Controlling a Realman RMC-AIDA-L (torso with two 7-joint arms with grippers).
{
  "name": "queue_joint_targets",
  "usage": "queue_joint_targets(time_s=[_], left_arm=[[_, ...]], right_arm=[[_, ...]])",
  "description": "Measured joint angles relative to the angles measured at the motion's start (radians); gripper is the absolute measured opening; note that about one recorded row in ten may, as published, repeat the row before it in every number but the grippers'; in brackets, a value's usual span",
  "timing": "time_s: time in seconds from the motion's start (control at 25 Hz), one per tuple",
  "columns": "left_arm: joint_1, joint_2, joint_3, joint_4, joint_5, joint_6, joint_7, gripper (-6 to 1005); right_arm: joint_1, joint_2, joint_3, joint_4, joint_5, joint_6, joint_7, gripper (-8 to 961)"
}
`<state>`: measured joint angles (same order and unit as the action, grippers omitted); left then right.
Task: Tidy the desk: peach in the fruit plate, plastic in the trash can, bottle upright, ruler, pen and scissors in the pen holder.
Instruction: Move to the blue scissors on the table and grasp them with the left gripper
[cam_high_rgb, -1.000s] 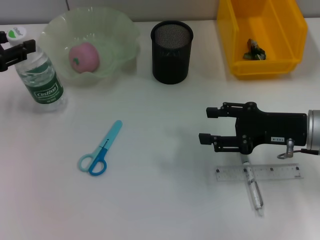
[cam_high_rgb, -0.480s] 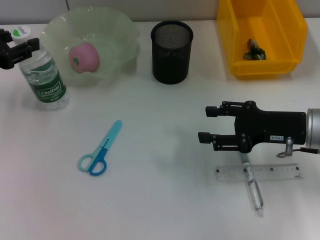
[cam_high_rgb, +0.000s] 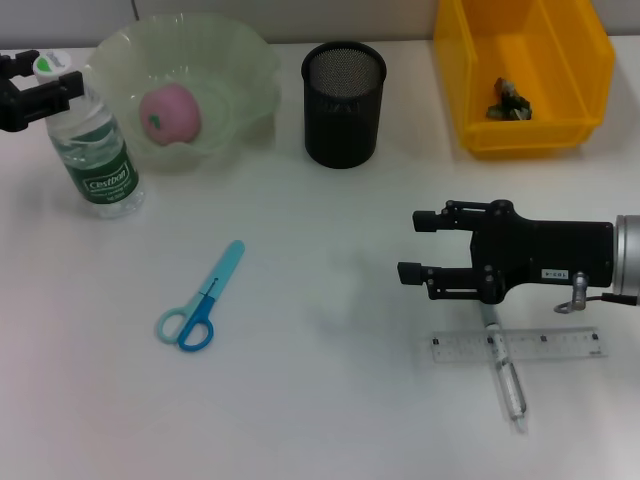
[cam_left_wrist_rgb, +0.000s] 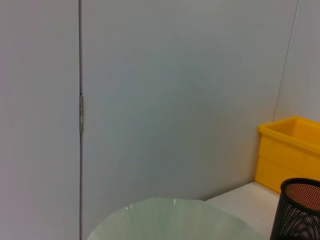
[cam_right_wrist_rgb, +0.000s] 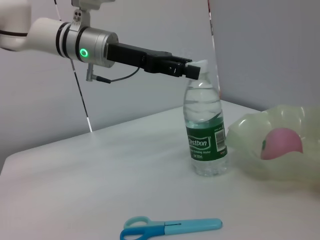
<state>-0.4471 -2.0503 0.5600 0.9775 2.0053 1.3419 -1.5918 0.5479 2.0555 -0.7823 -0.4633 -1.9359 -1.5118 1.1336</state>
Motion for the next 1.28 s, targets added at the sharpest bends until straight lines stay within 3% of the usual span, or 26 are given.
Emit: queue_joint_targets(time_s=[0.2,0.4,0.48,0.52,0.6,0.64,0.72,0.88,1.0,1.04,1.08,1.12,1.28], left_arm=[[0.001,0.000,-0.002,0.004,-0.001,0.012,-0.003,658],[0.010,0.008,-0.010,0.020,-0.079,0.071,-0.019,713],[0.026,0.025,-0.023,0.021,-0.199,0.133,-0.033,742],[0.045,0.052,-0.036,-0.005,-0.351,0.246,-0.036,757],[0.045,0.052,-0.036,-0.005,-0.351,0.246,-0.036,786],[0.055,0.082,-0.027,-0.048,-0.467,0.390,-0.038,800],[0.052,0.099,0.009,-0.094,-0.499,0.521,-0.036,800],[0.051,0.092,0.079,-0.121,-0.442,0.549,-0.007,800],[0.048,0.072,0.125,-0.151,-0.335,0.518,0.028,800],[0.043,0.054,0.128,-0.159,-0.244,0.481,0.034,799],[0.043,0.054,0.128,-0.159,-0.244,0.481,0.034,799],[0.039,0.041,0.129,-0.155,-0.172,0.449,0.030,799],[0.033,0.032,0.129,-0.150,-0.108,0.419,0.019,799]], right_arm=[[0.000,0.000,0.000,0.000,0.000,-0.003,0.000,727],[-0.002,0.000,0.000,0.000,0.000,-0.005,0.001,726],[-0.002,0.000,0.000,0.000,0.000,-0.004,0.002,726],[-0.002,0.000,0.000,0.000,0.000,-0.005,0.004,726],[-0.001,-0.001,0.000,0.000,0.000,-0.006,0.008,726],[-0.001,-0.001,0.000,0.000,0.000,-0.006,0.008,726],[0.002,-0.001,0.000,0.000,0.000,-0.013,0.012,726],[0.004,-0.001,0.000,0.000,0.000,-0.019,0.013,726],[0.007,-0.002,0.000,-0.001,0.000,-0.019,0.014,726],[0.009,-0.002,0.000,-0.001,0.000,-0.023,0.015,726],[0.010,-0.003,0.000,-0.001,0.000,-0.024,0.015,726],[0.011,-0.003,0.000,-0.001,0.000,-0.025,0.015,726],[0.013,-0.003,0.000,-0.002,0.000,-0.025,0.017,726]])
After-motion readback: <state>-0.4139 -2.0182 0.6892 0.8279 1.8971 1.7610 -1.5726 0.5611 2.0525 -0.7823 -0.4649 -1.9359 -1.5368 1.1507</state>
